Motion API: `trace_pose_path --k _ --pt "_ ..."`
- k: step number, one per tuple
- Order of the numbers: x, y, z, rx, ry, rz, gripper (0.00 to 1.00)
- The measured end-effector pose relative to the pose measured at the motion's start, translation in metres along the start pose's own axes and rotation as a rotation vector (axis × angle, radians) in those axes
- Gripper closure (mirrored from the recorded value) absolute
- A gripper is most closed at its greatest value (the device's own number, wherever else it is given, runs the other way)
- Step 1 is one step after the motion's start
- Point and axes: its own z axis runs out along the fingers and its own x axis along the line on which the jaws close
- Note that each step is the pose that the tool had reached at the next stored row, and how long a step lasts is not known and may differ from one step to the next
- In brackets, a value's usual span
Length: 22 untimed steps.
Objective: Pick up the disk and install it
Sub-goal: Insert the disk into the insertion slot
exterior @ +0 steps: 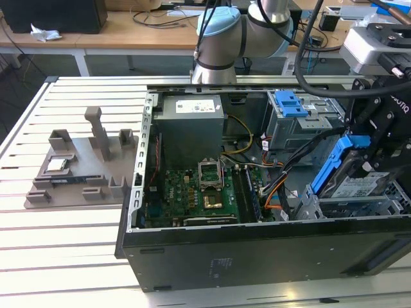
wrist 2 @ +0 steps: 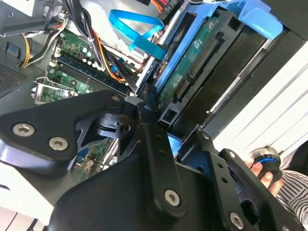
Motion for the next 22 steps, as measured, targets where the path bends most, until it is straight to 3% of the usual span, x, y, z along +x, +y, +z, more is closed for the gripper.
trace_pose_path --k 3,4,7,8,10,11,13,18,22 --pt "0.0000 0.0000 0.0002 0.0000 -0.0001 0.000 0.62" --pt "0.0000 0.0000 0.0003 0.0000 0.0000 0.000 0.56" --pt "0.0000 0.0000 0.0006 0.0000 -0.0001 0.000 0.56" --pt "0.0000 0.0000 0.0006 0.0000 0.0000 0.000 0.57" --pt "0.0000 0.0000 0.0008 -0.0001 -0.0001 0.000 0.70" --pt "0.0000 0.0000 0.0008 -0.0001 0.0000 0.000 0.70" --pt "0.0000 -0.0001 0.0011 0.0000 -0.0001 0.000 0.88" --pt "0.0001 -0.0006 0.0016 -0.0001 -0.0001 0.000 0.89" --pt "-0.0021 -0.0175 0.0003 -0.0020 0.0011 0.000 0.89"
